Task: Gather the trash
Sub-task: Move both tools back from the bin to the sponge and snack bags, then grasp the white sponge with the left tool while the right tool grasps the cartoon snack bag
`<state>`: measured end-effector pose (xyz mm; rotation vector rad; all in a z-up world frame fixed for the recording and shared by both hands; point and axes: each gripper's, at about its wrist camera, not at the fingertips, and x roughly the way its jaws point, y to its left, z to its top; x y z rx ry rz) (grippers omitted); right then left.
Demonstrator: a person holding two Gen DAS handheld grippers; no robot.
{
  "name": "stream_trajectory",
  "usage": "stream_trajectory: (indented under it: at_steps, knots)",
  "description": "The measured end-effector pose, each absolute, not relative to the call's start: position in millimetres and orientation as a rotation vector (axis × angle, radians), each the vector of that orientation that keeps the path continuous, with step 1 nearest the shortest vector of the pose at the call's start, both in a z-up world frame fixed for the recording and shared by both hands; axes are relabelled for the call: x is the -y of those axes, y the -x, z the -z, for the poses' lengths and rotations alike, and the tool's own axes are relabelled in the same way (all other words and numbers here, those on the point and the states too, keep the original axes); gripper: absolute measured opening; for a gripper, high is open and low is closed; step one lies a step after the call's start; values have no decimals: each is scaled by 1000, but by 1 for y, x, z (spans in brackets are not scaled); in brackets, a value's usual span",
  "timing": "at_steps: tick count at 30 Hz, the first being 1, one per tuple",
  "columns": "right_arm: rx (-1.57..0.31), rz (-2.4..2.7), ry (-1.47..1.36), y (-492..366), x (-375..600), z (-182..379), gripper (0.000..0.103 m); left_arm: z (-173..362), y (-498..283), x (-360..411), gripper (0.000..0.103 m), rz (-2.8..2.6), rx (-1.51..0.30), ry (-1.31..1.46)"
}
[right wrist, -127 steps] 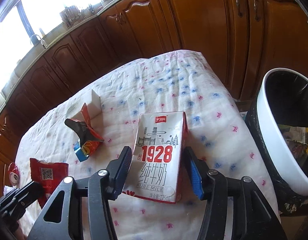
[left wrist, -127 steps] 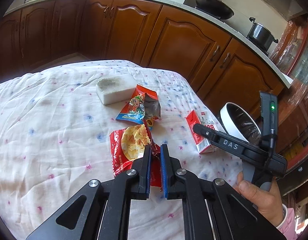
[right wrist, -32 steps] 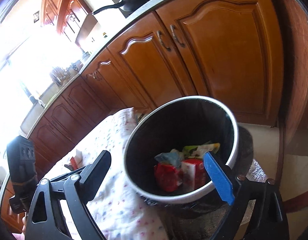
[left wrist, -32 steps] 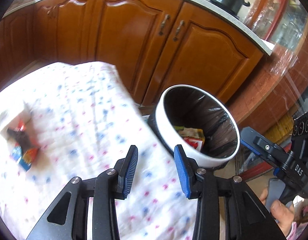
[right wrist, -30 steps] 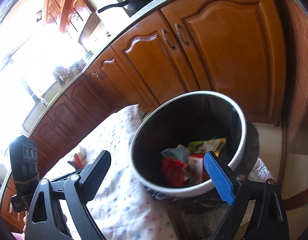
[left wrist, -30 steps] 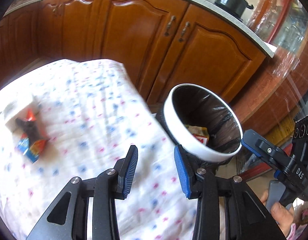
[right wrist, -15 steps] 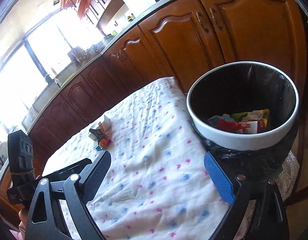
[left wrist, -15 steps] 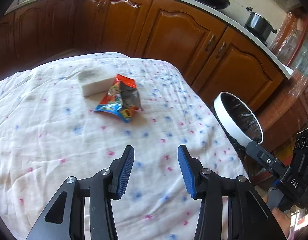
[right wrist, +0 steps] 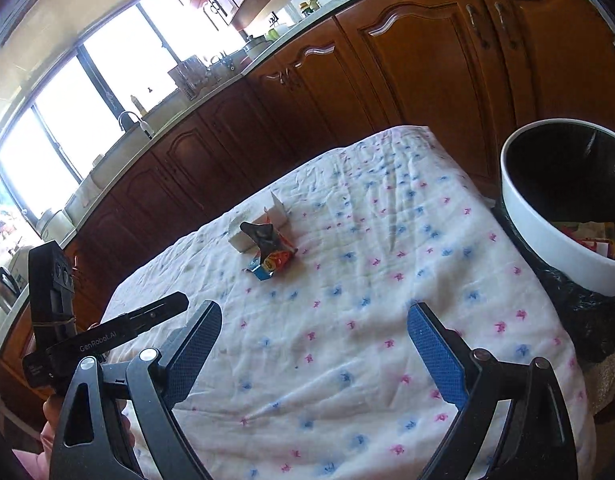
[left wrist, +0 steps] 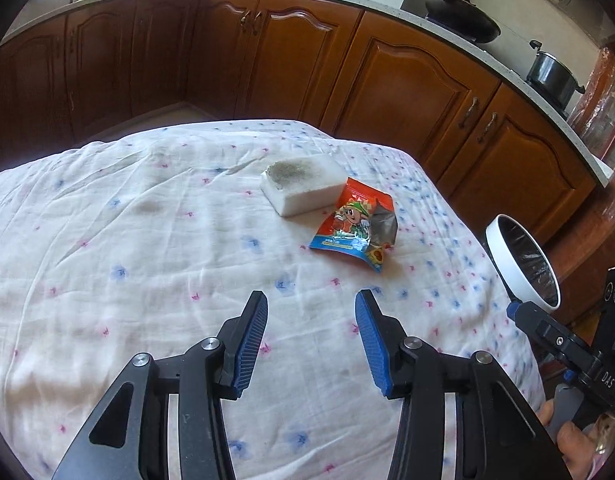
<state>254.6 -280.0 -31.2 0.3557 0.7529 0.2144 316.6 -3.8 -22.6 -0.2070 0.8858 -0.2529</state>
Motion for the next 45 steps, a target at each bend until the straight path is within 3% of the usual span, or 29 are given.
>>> stream_trajectory:
  at_steps: [4, 10, 15, 17, 27, 30, 35, 39, 45]
  knots:
    - [-756, -229, -350, -267, 268, 32, 94, 26, -329, 1, 46, 250, -894, 181]
    - [-772, -237, -351, -286, 261, 37, 78, 29, -350, 2, 48, 246, -908, 125]
    - [-800, -264, -365, -305, 256, 46, 72, 27, -373, 1, 53, 244, -907, 85]
    - [-812, -271, -364, -313, 253, 49, 63, 26, -384, 4, 57, 254, -895, 44]
    - [-863, -306, -355, -358, 235, 63, 44, 43, -446, 32, 66, 394, -890, -147]
    - [-886, -303, -343, -368, 232, 69, 34, 52, -462, 43, 67, 402, -901, -190]
    - [-928, -308, -338, -376, 232, 79, 3, 69, -478, 52, 66, 407, -944, -191]
    - [-907, -300, -360, -367, 243, 76, 1, 74, -475, 55, 59, 389, -933, -202]
    - [-864, -288, -373, -344, 265, 62, 0, 65, -453, 53, 57, 360, -949, -149]
